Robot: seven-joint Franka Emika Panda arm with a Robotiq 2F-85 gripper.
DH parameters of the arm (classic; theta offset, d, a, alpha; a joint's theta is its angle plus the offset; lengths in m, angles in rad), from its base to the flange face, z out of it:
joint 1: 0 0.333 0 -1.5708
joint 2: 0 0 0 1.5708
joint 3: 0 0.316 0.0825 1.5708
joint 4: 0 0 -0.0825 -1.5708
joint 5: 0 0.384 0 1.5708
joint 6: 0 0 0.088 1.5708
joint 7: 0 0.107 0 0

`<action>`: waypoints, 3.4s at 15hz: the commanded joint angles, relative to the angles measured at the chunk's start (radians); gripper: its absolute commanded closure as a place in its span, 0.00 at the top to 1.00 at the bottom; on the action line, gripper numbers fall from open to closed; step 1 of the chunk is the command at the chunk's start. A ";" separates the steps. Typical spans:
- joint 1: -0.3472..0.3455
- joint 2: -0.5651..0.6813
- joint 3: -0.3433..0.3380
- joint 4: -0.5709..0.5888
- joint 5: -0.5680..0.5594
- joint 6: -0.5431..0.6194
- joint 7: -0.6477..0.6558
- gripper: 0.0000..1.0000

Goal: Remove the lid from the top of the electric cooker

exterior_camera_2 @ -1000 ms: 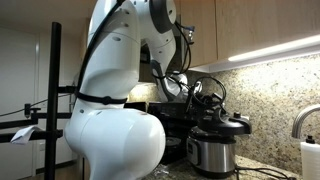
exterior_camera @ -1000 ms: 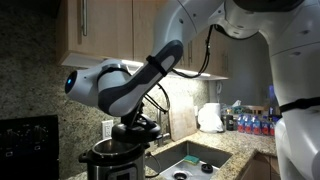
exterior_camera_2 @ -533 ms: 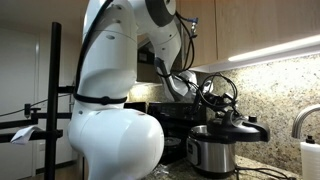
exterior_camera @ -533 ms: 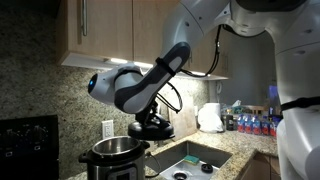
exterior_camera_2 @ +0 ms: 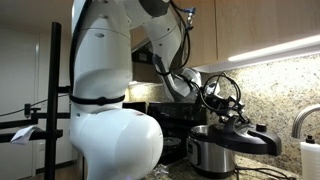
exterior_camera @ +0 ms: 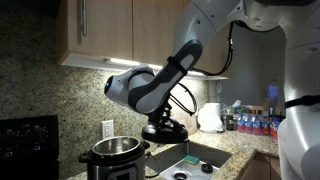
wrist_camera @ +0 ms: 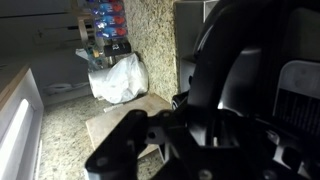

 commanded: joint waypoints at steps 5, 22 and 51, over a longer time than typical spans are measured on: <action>-0.062 -0.053 -0.044 -0.059 0.068 0.019 -0.015 0.02; -0.223 0.038 -0.201 -0.003 -0.041 0.145 -0.157 0.02; -0.270 0.199 -0.265 0.060 -0.082 0.197 -0.079 0.02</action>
